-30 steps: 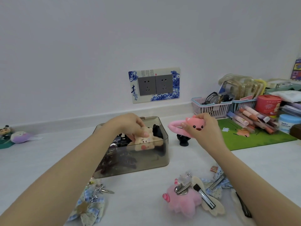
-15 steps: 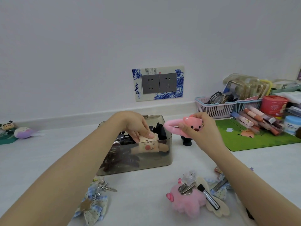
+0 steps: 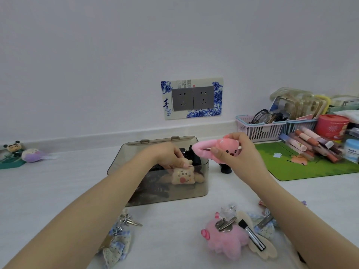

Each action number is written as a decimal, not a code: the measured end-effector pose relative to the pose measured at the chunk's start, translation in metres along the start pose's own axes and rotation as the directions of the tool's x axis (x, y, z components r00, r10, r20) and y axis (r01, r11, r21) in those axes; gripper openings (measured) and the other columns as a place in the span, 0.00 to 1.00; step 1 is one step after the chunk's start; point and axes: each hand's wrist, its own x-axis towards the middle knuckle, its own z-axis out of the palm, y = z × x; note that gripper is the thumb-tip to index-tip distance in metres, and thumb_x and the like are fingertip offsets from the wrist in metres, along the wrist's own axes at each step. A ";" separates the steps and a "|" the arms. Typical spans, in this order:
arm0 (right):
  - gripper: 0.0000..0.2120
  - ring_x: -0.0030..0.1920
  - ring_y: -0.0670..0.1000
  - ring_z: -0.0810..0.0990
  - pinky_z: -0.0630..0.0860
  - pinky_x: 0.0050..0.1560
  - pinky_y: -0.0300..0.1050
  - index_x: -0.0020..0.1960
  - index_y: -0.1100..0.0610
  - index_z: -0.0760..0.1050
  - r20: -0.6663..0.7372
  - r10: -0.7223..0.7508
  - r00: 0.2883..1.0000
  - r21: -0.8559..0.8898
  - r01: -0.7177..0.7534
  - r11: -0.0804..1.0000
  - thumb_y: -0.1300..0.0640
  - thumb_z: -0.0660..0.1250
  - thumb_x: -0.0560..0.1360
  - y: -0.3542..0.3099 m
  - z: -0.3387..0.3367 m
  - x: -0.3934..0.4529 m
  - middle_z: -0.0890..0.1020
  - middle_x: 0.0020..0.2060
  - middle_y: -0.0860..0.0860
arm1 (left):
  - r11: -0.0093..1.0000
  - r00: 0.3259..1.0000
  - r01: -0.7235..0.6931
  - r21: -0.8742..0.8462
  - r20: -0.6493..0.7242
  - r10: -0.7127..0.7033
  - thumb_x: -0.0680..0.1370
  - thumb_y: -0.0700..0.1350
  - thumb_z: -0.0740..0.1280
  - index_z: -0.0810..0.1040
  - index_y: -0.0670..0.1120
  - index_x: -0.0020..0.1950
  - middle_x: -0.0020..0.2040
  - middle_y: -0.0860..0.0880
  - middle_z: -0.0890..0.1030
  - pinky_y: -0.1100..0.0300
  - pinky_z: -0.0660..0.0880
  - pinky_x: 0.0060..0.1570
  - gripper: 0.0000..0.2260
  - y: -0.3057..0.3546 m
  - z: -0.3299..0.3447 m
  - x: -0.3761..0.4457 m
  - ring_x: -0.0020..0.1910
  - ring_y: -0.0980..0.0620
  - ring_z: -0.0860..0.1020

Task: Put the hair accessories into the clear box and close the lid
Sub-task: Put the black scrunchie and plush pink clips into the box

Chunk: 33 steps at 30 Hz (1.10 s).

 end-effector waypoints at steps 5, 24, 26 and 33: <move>0.20 0.41 0.41 0.74 0.70 0.34 0.30 0.55 0.49 0.70 0.160 -0.049 0.986 -0.044 0.056 0.997 0.52 0.74 0.67 -0.019 0.013 0.010 0.76 0.50 0.48 | 0.997 0.999 -0.005 -0.074 0.034 0.008 0.74 0.51 0.69 0.78 0.47 0.56 0.49 0.49 0.79 0.62 0.78 0.46 0.13 -0.001 0.000 -0.002 0.45 0.52 0.78; 0.07 0.42 0.46 0.80 0.74 0.46 0.38 0.47 0.53 0.82 0.702 0.161 0.693 -0.535 0.365 0.762 0.53 0.71 0.70 -0.059 0.039 0.048 0.82 0.36 0.45 | 0.941 0.987 0.073 -0.331 0.157 -0.022 0.78 0.41 0.64 0.79 0.44 0.51 0.40 0.51 0.77 0.69 0.72 0.37 0.06 -0.004 -0.005 -0.008 0.39 0.56 0.74; 0.04 0.38 0.43 0.77 0.72 0.43 0.37 0.43 0.52 0.82 0.725 0.197 0.660 -0.548 0.380 0.745 0.54 0.71 0.69 -0.060 0.039 0.055 0.81 0.33 0.41 | 0.936 0.990 0.076 -0.343 0.141 -0.029 0.78 0.40 0.64 0.78 0.43 0.56 0.38 0.51 0.78 0.71 0.73 0.30 0.08 -0.005 -0.005 -0.007 0.35 0.58 0.75; 0.10 0.32 0.48 0.69 0.66 0.34 0.40 0.43 0.56 0.82 0.760 0.413 0.502 -0.649 0.550 0.526 0.49 0.70 0.69 -0.063 0.059 0.062 0.77 0.34 0.49 | 0.919 0.994 0.068 -0.389 0.105 -0.029 0.75 0.45 0.69 0.79 0.47 0.42 0.38 0.52 0.79 0.67 0.75 0.39 0.03 -0.009 -0.002 -0.002 0.37 0.57 0.75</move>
